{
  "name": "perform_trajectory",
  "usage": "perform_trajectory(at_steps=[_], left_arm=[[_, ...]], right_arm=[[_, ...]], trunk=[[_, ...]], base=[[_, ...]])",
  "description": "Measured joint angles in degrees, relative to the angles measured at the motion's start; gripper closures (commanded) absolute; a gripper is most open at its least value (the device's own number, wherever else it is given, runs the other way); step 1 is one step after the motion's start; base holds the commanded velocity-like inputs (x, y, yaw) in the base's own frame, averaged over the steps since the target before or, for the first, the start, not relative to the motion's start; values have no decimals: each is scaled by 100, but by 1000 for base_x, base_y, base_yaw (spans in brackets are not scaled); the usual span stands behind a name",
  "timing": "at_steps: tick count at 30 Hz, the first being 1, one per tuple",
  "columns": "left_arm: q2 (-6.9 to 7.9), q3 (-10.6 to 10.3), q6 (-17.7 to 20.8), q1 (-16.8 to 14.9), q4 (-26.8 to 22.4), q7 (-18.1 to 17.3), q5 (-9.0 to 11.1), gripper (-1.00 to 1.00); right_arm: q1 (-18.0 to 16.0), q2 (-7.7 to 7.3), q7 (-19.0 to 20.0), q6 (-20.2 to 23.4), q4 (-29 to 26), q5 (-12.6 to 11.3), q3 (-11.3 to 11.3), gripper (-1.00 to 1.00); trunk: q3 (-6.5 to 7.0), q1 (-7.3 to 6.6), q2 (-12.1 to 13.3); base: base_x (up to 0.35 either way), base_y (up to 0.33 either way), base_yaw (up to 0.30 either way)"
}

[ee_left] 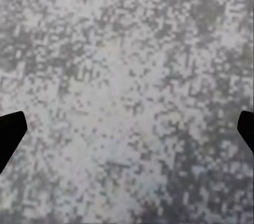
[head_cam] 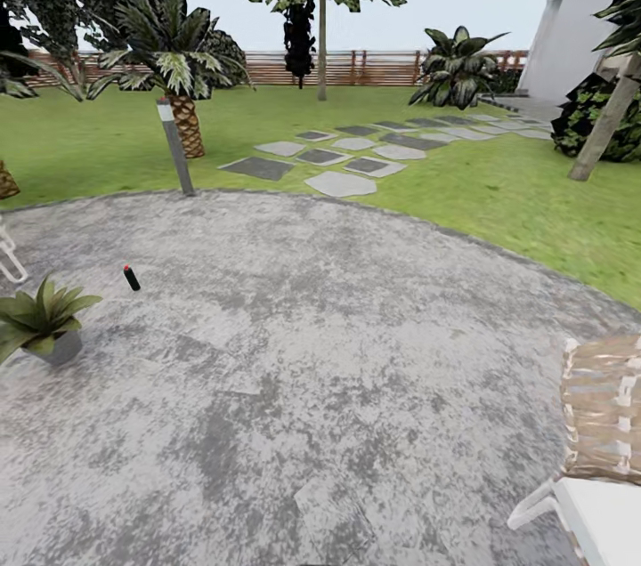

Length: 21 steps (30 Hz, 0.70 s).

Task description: Pick up the pesticide atomizer in the garden and spray insectifuge to fully cover both potted plants in the garden.

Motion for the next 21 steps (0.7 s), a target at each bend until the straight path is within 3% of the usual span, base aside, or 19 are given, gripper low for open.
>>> perform_trajectory(at_steps=[9, 21], left_arm=[[0, 0, 0, -2, 0, 0, 2, -100], [0, 0, -1, -4, 1, 0, 3, -100]], right_arm=[[0, 0, 0, -2, -2, 0, 0, -100], [1, 0, 7, 1, -5, 2, 0, -100]], trunk=[[-46, 0, 0], [-54, 0, 0]], base=[[340, 0, 197], [340, 0, 16]])
